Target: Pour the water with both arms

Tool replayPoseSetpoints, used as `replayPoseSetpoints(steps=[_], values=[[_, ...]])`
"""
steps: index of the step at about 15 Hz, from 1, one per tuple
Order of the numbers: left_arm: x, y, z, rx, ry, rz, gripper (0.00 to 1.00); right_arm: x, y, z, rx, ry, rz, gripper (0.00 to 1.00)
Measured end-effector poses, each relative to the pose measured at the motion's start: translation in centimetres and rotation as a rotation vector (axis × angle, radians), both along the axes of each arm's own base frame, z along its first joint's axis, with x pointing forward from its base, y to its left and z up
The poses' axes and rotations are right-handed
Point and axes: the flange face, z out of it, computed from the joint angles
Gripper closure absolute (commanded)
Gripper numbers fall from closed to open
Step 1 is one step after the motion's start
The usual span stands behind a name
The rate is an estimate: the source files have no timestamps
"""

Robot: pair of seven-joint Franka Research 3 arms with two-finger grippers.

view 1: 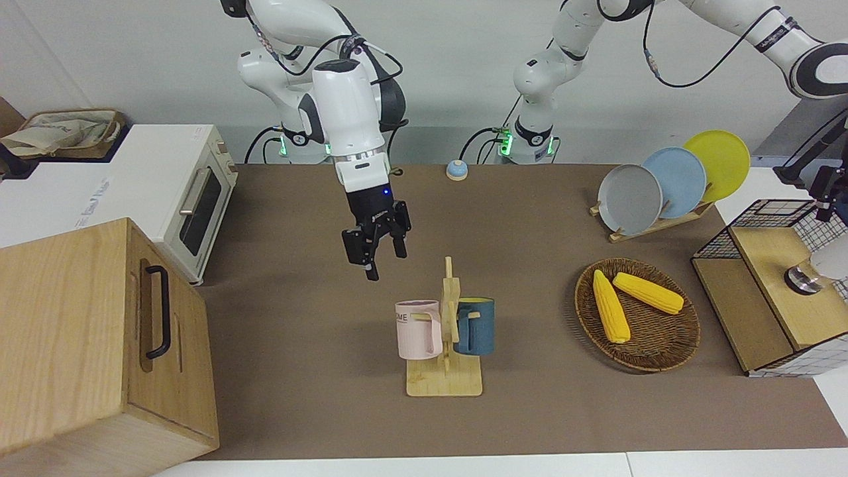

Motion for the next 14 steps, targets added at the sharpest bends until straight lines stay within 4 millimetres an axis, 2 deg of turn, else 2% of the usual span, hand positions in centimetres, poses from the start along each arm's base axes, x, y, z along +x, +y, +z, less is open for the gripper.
replayPoseSetpoints(steps=[9,14], values=[[1.7,-0.2,-2.8,-0.042,-0.096,0.042,0.00,2.9,0.3,-3.3,0.010,0.028,-0.047,0.203],[2.3,0.3,-4.9,-0.044,-0.123,0.047,0.00,3.9,0.4,-4.0,0.008,0.024,-0.078,0.241]])
